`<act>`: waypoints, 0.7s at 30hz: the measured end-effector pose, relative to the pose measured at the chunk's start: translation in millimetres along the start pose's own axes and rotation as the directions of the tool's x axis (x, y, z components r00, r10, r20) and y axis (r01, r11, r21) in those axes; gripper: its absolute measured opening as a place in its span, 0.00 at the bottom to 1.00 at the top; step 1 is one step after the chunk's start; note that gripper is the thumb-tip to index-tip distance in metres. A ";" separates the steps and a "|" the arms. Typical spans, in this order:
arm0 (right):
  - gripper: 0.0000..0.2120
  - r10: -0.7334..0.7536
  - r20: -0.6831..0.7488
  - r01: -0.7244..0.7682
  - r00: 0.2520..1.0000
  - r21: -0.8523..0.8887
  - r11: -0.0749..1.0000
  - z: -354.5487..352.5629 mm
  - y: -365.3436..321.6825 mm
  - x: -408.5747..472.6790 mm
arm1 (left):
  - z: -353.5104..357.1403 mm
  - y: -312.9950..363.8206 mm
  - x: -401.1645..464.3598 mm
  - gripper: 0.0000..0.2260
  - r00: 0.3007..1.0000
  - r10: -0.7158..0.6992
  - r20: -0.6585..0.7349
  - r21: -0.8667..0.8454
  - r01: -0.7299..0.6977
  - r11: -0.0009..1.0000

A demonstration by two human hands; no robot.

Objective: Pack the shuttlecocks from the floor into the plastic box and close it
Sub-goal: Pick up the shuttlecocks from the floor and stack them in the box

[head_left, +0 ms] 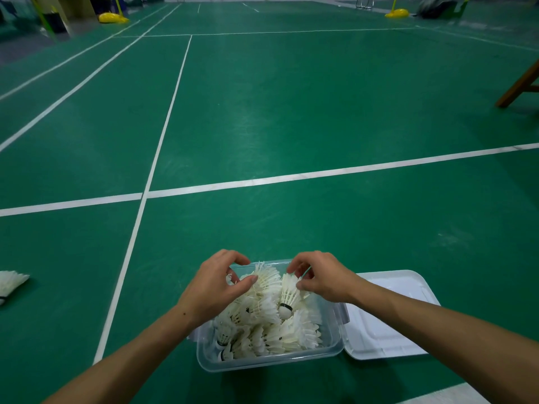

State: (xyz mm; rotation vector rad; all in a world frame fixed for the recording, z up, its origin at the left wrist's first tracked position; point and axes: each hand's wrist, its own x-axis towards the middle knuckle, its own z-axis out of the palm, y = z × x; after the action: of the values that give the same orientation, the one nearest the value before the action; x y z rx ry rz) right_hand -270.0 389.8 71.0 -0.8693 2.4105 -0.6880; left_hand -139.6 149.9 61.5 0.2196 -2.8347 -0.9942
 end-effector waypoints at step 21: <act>0.12 0.136 0.228 -0.238 0.964 0.510 0.827 5.9 -3.4 -15.5 | 4.7 8.5 -0.3 0.27 0.995 0.102 0.016 0.027 -0.103 0.994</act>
State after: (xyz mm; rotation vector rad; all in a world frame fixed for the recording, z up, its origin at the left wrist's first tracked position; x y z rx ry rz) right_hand -254.5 396.4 72.8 -0.4296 1.9471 -1.0788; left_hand -140.9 159.4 63.2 0.0685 -2.8421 -0.9399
